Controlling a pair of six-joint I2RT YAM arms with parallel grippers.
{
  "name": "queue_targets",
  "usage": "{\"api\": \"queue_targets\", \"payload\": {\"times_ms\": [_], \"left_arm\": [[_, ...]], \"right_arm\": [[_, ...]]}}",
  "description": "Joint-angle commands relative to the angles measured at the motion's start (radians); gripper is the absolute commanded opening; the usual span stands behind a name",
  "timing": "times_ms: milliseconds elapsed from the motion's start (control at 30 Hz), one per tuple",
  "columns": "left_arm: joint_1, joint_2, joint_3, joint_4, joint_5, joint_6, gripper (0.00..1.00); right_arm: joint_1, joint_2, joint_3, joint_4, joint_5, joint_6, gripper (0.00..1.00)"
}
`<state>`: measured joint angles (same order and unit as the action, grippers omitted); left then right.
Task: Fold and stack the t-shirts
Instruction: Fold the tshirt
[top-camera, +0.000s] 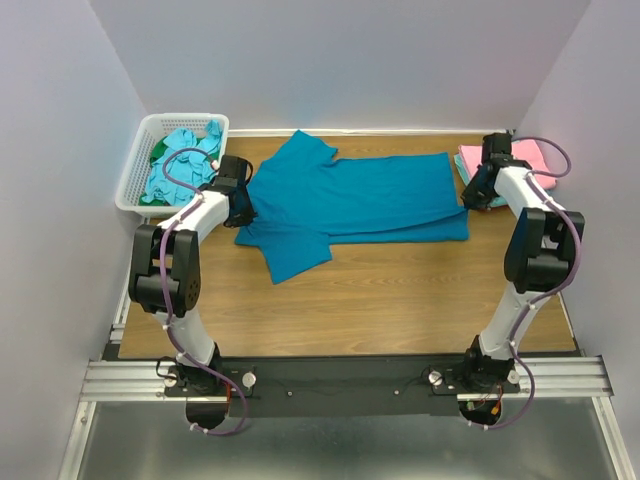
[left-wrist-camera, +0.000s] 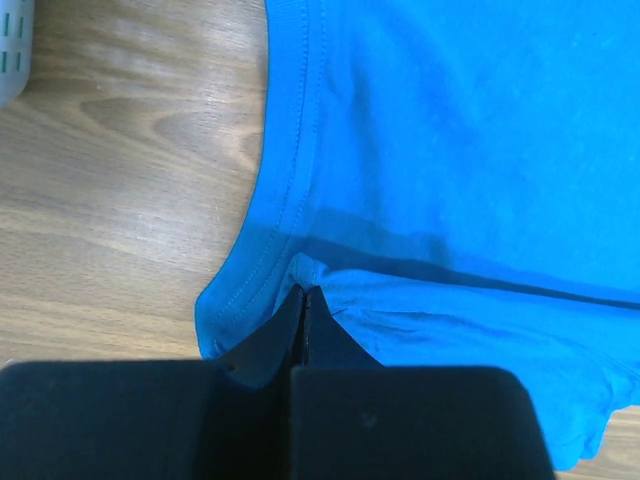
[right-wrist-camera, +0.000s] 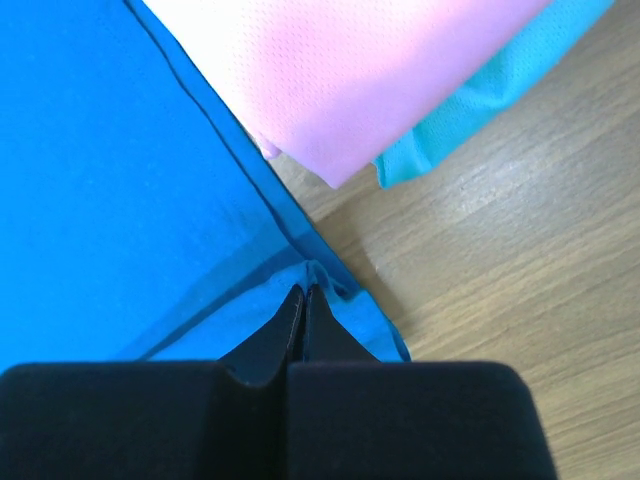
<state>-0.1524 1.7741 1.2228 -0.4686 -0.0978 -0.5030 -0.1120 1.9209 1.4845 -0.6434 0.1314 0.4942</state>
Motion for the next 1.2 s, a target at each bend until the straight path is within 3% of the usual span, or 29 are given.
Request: {"api": "queue_targets", "payload": {"times_ms": [0,467,600,700,767,800,900,933,1033,1167], "left_arm": [[0.019,0.005,-0.035,0.036,-0.037,-0.009,0.0],[0.024,0.007,-0.037,0.07,-0.014,-0.017,0.0],[0.024,-0.001,-0.025,0.07,-0.014,0.0,0.0],[0.022,-0.005,-0.016,0.07,-0.014,0.015,0.03],[0.022,-0.008,-0.011,0.071,-0.013,0.017,0.04],[0.022,-0.008,-0.011,0.074,-0.014,0.021,0.08],[0.02,-0.01,-0.008,0.081,-0.016,0.029,0.23],[0.02,-0.011,-0.005,0.081,-0.017,0.035,0.35],[0.016,-0.045,-0.003,0.074,-0.034,0.032,0.57],[0.01,-0.131,-0.025,0.07,-0.054,0.024,0.68]], "right_arm": [[0.005,0.03,0.03,0.03,0.054,-0.022,0.01],[0.005,0.078,0.019,0.057,0.079,-0.031,0.04],[0.008,0.064,0.017,0.059,0.048,-0.046,0.16],[0.018,0.023,0.01,0.057,0.02,-0.071,0.41],[0.032,-0.003,-0.004,0.057,0.022,-0.072,0.53],[0.037,-0.017,-0.012,0.057,0.023,-0.075,0.62],[0.072,-0.083,-0.052,0.057,0.027,-0.082,0.7],[0.102,-0.097,-0.064,0.057,0.025,-0.094,0.72],[0.194,-0.167,-0.11,0.059,-0.001,-0.126,0.72],[0.367,-0.212,-0.145,0.082,-0.039,-0.161,0.7]]}}
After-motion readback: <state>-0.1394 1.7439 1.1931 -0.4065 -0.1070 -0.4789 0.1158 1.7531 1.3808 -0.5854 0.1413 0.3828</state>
